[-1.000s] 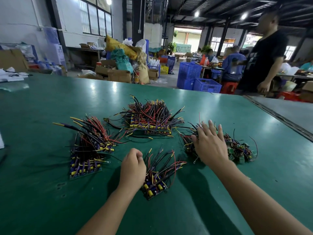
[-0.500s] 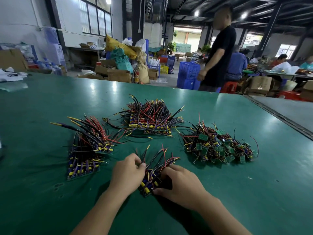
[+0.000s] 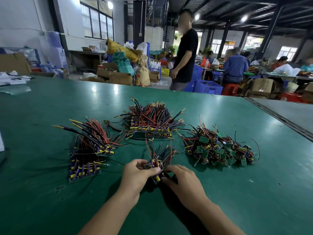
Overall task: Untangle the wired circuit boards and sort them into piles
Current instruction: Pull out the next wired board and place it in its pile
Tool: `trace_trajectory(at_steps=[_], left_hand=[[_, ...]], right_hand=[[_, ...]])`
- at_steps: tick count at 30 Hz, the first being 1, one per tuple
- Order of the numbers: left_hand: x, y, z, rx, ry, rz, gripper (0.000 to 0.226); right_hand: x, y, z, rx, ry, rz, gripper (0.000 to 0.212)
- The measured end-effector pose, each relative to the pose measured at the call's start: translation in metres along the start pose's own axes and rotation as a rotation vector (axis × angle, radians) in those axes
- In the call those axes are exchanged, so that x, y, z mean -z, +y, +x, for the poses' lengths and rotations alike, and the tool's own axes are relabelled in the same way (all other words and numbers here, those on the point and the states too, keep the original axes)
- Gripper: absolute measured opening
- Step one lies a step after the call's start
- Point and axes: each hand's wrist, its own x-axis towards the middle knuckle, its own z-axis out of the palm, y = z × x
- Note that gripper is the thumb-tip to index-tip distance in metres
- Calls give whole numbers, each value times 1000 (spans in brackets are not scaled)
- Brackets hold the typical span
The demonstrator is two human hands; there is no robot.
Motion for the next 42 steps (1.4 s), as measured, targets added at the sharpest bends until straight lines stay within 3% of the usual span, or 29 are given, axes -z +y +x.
trace_trajectory(at_steps=[6, 11, 14, 19, 22, 26, 28, 30, 34, 36, 39, 42], left_hand=[[1, -3, 7, 68, 1, -161, 25], [-2, 2, 5, 124, 8, -307, 8], [-2, 4, 3, 188, -49, -378, 9], [0, 6, 3, 213, -59, -446, 7], [1, 8, 4, 195, -56, -499, 14], [1, 13, 1, 128, -93, -520, 12], [-1, 15, 0, 116, -88, -541, 13], [-1, 17, -1, 101, -104, -565, 14], [-1, 23, -7, 65, -191, -592, 18], [-2, 25, -12, 55, -230, -586, 21], [-5, 26, -19, 39, -277, -549, 34], [-9, 22, -23, -13, -286, -461, 25]], right_hand=[[-3, -4, -1, 102, 14, 139, 42], [-2, -11, -4, 213, 21, 115, 56], [0, -14, -4, 278, 0, -8, 68], [7, -26, -7, 413, 29, -257, 64], [6, -29, -8, 467, 93, -311, 77], [3, -27, -8, 409, 230, 160, 75], [3, -23, -6, 283, 361, 395, 52], [5, -19, -5, 171, 442, 445, 26], [10, -18, -4, -147, 307, 590, 11], [14, -21, -5, -284, 133, 915, 34], [16, -24, -5, -305, 4, 1264, 40], [13, -23, -3, -291, 55, 1317, 26]])
